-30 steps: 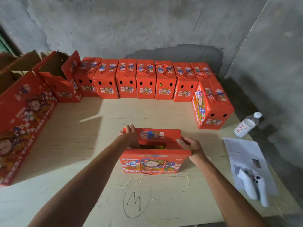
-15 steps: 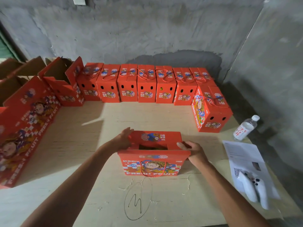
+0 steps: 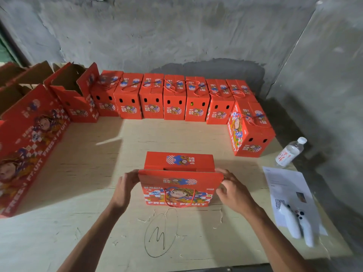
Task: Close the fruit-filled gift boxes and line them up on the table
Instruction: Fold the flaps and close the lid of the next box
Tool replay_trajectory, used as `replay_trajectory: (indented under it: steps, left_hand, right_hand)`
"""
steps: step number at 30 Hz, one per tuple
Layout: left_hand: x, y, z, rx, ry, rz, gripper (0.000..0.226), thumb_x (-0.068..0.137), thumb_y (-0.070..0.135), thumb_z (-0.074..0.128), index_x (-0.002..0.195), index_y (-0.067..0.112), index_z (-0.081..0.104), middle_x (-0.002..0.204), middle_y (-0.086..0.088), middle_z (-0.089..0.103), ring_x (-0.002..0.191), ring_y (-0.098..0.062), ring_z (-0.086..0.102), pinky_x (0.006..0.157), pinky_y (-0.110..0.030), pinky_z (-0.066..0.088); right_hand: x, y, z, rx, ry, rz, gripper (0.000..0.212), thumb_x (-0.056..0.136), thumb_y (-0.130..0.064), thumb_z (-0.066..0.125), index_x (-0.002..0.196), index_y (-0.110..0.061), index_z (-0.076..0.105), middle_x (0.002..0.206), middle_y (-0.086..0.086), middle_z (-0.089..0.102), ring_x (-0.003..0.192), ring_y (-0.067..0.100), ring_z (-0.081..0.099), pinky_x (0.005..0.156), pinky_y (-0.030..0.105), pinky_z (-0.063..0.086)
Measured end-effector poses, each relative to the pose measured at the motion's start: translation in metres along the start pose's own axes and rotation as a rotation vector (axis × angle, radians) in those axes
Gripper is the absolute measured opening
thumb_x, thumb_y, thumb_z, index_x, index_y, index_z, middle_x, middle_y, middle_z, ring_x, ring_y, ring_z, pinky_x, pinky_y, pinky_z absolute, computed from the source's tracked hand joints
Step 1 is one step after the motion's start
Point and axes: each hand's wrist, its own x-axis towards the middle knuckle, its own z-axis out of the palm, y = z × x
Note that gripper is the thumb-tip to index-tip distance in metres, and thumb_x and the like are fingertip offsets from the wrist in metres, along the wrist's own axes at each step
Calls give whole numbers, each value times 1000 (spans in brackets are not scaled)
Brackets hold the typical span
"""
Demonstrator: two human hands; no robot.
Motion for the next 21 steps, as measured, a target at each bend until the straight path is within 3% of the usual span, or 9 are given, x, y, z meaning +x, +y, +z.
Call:
replay_trajectory:
  steps: [3, 6, 8, 10, 11, 13, 15, 18, 21]
  left_hand:
    - [-12, 3, 17, 61, 64, 79, 52, 107, 56, 38, 108, 17, 74, 102, -6, 78, 95, -23, 75, 77, -32, 61]
    - [-12, 6, 38, 68, 195, 110, 42, 99, 60, 52, 106, 22, 69, 95, -3, 76, 87, -23, 74, 71, -49, 61]
    - [-11, 8, 47, 109, 243, 114, 41, 96, 55, 57, 126, 28, 58, 109, 2, 72, 97, -20, 70, 79, -51, 60]
    - [-9, 8, 53, 163, 214, 135, 60, 99, 44, 61, 151, 27, 37, 138, -1, 57, 117, -20, 62, 91, -46, 59]
    - [-7, 6, 54, 244, 212, 169, 61, 101, 37, 61, 155, 25, 35, 147, -4, 47, 127, -24, 55, 97, -47, 56]
    - [-3, 2, 55, 502, 216, 279, 47, 104, 32, 53, 149, 21, 47, 158, -11, 34, 143, -32, 38, 109, -53, 46]
    - [3, 0, 58, 789, 220, 357, 42, 104, 29, 48, 144, 19, 54, 160, -13, 36, 149, -34, 30, 118, -57, 31]
    - [14, 4, 71, 1056, 136, 495, 41, 103, 18, 53, 143, 11, 55, 147, -10, 54, 142, -32, 44, 121, -54, 26]
    - [27, 11, 89, 1113, 106, 631, 31, 105, 25, 54, 128, 7, 64, 123, -11, 65, 113, -33, 60, 105, -46, 44]
  right_hand:
    - [0, -7, -5, -10, -8, 29, 40, 96, -60, 55, 117, -29, 70, 145, -27, 43, 124, -5, 47, 85, 20, 46]
    - [8, -20, -5, 75, 36, 149, 69, 96, -79, 27, 118, -27, 67, 127, -15, 56, 103, -1, 54, 74, 16, 42]
    - [17, -30, -2, 186, 125, 283, 73, 96, -75, 21, 115, -20, 65, 111, -5, 63, 86, 0, 59, 65, 13, 41]
    - [21, -36, 6, 231, 196, 361, 63, 98, -69, 30, 109, -16, 62, 104, -1, 65, 82, 4, 64, 63, 15, 49]
    - [22, -37, 12, 233, 212, 392, 56, 99, -64, 36, 110, -15, 59, 106, 1, 66, 85, 9, 67, 64, 21, 55]
    - [20, -41, 23, 241, 276, 437, 45, 102, -54, 48, 120, -14, 55, 115, 6, 67, 96, 17, 68, 70, 33, 60]
    - [24, -43, 28, 158, 387, 363, 42, 103, -38, 58, 135, -11, 56, 130, 9, 62, 113, 23, 62, 82, 38, 58]
    - [39, -48, 31, -97, 384, 38, 31, 100, -21, 64, 127, -6, 69, 136, 11, 62, 124, 27, 59, 99, 43, 53]
    - [48, -59, 47, -191, 388, -80, 33, 99, -31, 66, 116, -4, 72, 120, 7, 66, 106, 27, 63, 93, 40, 52]
